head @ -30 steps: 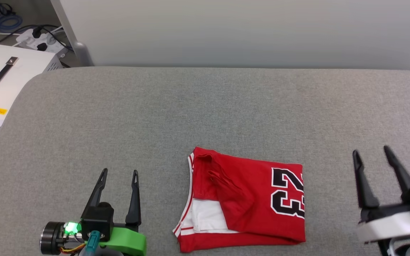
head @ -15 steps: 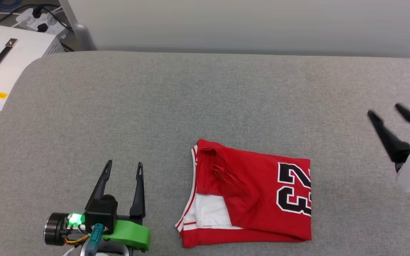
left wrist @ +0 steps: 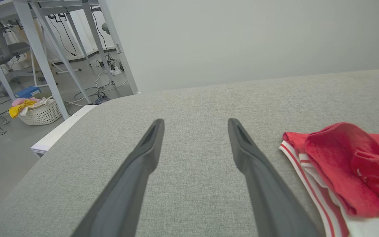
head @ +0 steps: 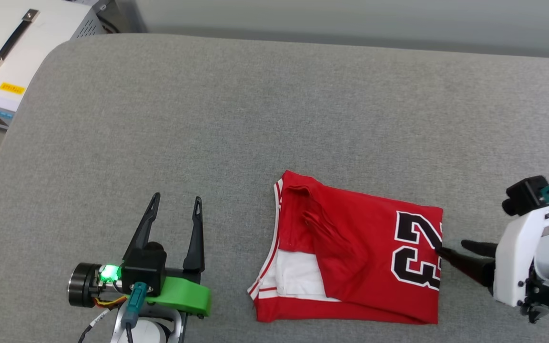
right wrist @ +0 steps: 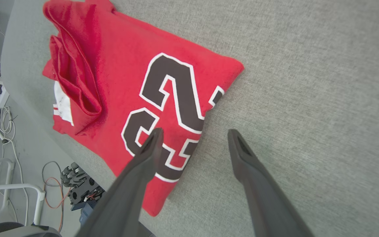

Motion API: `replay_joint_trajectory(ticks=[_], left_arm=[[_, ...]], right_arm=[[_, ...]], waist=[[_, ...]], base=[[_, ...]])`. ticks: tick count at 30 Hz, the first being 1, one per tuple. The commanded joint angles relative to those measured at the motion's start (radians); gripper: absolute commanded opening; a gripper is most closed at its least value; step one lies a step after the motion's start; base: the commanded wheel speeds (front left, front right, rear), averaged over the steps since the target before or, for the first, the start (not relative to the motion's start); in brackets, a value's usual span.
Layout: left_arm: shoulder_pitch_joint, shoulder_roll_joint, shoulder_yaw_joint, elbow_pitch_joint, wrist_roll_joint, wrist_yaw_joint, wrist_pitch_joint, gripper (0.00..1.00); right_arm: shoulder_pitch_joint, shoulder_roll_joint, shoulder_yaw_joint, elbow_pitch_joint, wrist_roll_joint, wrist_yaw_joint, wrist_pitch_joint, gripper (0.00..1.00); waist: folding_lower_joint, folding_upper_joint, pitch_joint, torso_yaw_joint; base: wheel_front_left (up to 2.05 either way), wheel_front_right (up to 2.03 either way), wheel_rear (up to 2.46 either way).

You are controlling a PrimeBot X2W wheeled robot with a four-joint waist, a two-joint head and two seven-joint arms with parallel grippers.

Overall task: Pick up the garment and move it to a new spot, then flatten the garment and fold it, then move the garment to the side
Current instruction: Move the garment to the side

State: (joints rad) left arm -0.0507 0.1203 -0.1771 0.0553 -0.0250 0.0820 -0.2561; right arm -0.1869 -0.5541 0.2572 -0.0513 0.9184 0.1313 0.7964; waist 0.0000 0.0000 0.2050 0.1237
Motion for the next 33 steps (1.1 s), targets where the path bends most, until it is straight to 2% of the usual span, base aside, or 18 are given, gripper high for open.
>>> replay_joint_trajectory(ticks=[1,10,16,17,18,28,33], left_arm=[[-0.021,-0.005,-0.001,-0.002,0.01,-0.008,-0.006,1.0],[-0.058,-0.012,-0.013,-0.001,0.012,-0.011,-0.006,1.0],[-0.068,-0.016,-0.018,0.003,0.012,-0.009,-0.006,1.0],[-0.067,-0.017,-0.018,0.003,0.011,-0.008,-0.006,1.0],[-0.066,-0.017,-0.018,0.005,0.01,-0.007,-0.006,1.0],[-0.057,-0.022,-0.016,0.013,0.006,-0.001,-0.006,1.0],[-0.046,-0.021,-0.013,0.013,0.006,0.001,-0.006,1.0]], right_arm=[[-0.003,0.011,0.01,0.016,0.007,-0.001,-0.006,1.0],[-0.054,0.07,0.121,0.152,0.035,-0.001,-0.075,1.0],[-0.057,0.06,0.211,0.191,0.052,-0.001,-0.124,1.0],[-0.059,0.054,0.218,0.193,0.05,-0.001,-0.139,0.38],[-0.062,0.047,0.226,0.195,0.05,-0.001,-0.157,0.0],[-0.097,-0.015,0.265,0.143,0.067,-0.001,-0.29,0.0],[-0.132,-0.069,0.276,0.091,0.02,-0.001,-0.34,0.0]], waist=[[0.0,0.0,0.024,0.019],[0.0,0.0,0.083,0.05],[0.0,0.0,0.097,0.06],[0.0,0.0,0.098,0.06],[0.0,0.0,0.097,0.059],[0.0,0.0,0.064,0.036],[0.0,0.0,0.045,0.009]], base=[[0.0,0.0,0.0],[0.0,0.0,0.0],[0.0,0.0,0.0],[0.0,0.0,0.0],[0.0,0.0,0.0],[0.0,0.0,0.0],[0.0,0.0,0.0]])
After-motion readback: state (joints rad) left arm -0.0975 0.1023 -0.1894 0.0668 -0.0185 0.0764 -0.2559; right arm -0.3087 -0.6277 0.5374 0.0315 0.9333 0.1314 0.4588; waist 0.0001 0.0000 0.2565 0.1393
